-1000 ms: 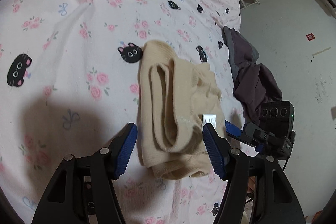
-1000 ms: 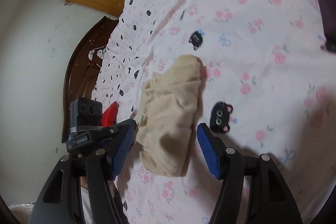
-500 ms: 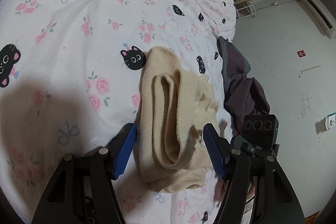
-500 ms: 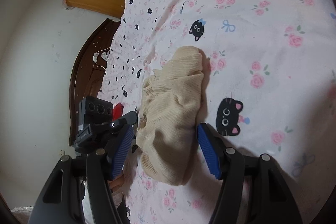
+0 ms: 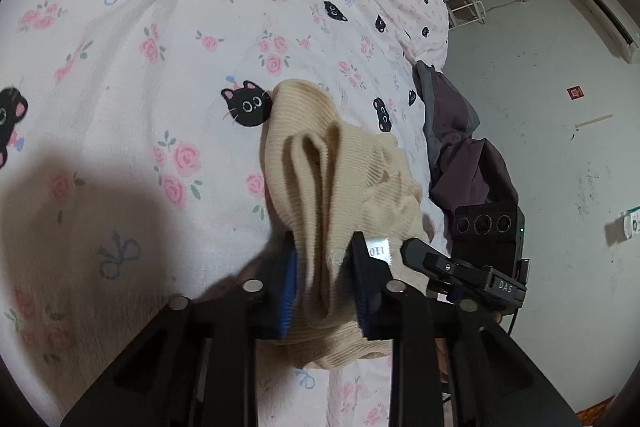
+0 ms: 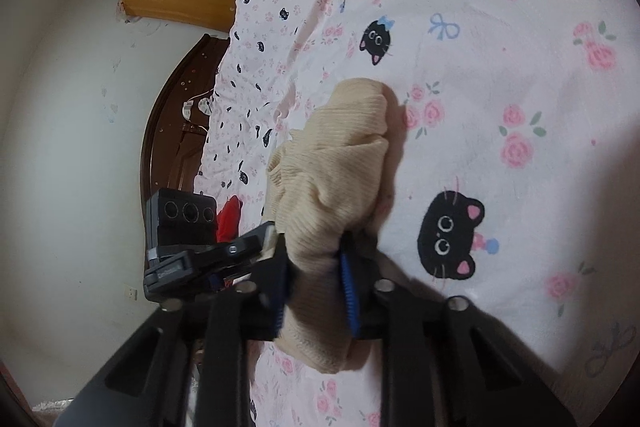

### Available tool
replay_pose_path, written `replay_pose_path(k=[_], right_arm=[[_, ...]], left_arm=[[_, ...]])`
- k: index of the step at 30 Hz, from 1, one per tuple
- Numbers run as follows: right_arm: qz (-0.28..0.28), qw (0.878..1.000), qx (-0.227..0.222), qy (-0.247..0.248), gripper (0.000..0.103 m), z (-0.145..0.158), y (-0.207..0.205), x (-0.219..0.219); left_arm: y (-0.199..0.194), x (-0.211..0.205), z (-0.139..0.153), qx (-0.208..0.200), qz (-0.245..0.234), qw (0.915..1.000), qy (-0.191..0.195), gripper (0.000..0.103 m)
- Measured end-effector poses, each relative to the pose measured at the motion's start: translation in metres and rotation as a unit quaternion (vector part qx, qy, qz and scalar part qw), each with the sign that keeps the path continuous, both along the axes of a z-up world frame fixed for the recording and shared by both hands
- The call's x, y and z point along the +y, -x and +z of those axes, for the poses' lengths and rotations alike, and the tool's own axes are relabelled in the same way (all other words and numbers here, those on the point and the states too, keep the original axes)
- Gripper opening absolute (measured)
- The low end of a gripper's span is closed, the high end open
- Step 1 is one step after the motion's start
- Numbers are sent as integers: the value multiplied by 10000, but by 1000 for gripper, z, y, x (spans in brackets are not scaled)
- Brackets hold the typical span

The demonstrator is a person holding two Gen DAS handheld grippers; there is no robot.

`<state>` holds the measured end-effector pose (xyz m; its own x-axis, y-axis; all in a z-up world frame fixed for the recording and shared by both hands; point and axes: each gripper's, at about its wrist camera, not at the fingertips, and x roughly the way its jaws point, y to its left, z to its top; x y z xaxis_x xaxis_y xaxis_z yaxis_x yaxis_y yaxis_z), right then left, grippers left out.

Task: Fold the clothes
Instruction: 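Grasp the folded sweater bundle with the left gripper and lift it, then carry the held sweater with the left gripper over the red cloth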

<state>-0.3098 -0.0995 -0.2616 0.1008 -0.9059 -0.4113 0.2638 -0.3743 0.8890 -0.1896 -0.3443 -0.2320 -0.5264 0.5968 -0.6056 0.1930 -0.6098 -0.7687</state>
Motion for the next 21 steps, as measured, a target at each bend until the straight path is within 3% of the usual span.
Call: replay_pose_path(k=[21], right_arm=[[-69, 9988, 478, -108, 16, 43, -18, 5]], left_arm=[[-13, -5, 30, 393, 123, 9991, 52, 17]])
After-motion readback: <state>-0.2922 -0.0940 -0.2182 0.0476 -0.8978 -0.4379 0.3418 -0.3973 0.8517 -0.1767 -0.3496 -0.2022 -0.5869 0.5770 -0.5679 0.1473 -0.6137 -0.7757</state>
